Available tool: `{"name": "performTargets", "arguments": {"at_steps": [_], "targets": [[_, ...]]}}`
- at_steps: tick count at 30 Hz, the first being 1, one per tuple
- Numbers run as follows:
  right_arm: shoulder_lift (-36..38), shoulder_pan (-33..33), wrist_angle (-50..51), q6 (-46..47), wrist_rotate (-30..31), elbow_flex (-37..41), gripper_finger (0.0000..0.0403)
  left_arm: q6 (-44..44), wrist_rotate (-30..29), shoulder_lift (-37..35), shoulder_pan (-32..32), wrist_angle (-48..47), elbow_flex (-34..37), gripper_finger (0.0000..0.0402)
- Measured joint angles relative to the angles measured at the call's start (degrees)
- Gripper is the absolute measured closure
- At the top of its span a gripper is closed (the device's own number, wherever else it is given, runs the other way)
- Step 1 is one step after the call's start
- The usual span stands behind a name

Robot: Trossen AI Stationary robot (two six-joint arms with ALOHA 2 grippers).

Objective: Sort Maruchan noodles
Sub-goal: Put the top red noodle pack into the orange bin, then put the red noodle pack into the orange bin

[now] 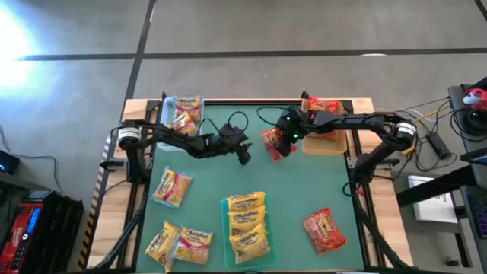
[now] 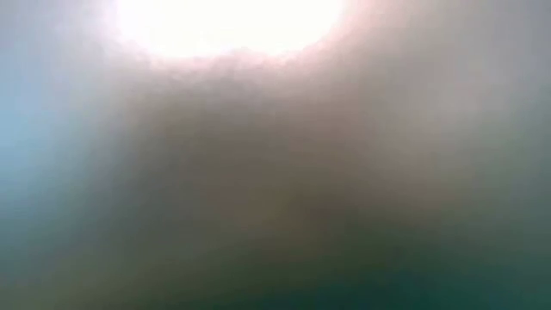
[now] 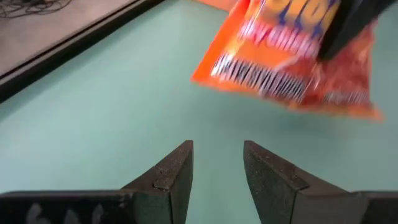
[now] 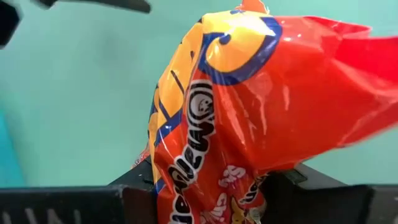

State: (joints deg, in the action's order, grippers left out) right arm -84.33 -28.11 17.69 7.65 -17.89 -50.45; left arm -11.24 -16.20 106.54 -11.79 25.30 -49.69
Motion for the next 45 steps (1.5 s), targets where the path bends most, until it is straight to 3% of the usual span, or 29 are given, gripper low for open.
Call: {"name": "performTargets", "arguments": {"at_steps": [3, 7, 11, 18, 25, 32, 38, 45], "targets": [[3.01, -0.39, 6.04, -5.77, 2.86, -2.0, 0.0259, -0.36, 0.02, 0.0, 0.0, 0.02, 0.19, 0.0277], [7.08, -0.39, 14.74, -12.8, 16.53, -5.61, 0.0259, -0.38, 0.02, 0.0, 0.0, 0.16, 0.2, 0.0277], [11.32, -0.44, 21.49, -19.02, 24.1, -9.31, 0.0259, -0.38, 0.02, 0.0, 0.0, 0.19, 0.22, 0.0277], [16.69, -0.43, 37.07, -24.03, 25.58, -14.94, 0.0259, -0.38, 0.02, 0.0, 0.0, 0.2, 0.44, 0.0277], [17.57, -0.44, 51.56, -30.21, 30.51, -13.41, 0.0257, -0.43, 0.04, 0.0, 0.0, 0.24, 0.49, 0.0277], [16.7, -0.42, 51.85, -33.32, 31.54, -8.42, 0.024, -1.27, 0.04, -0.04, 0.0, 0.52, 0.48, 0.0277], [15.99, -0.42, 51.59, -42.68, 35.87, -4.61, 0.0235, -1.27, 0.04, -0.04, 0.0, 0.48, 0.48, 0.0277], [15.93, -0.42, 46.58, -45.11, 36.14, -2.59, 0.0234, -1.27, 0.04, -0.04, 0.0, 0.44, 0.48, 0.0277]]}}
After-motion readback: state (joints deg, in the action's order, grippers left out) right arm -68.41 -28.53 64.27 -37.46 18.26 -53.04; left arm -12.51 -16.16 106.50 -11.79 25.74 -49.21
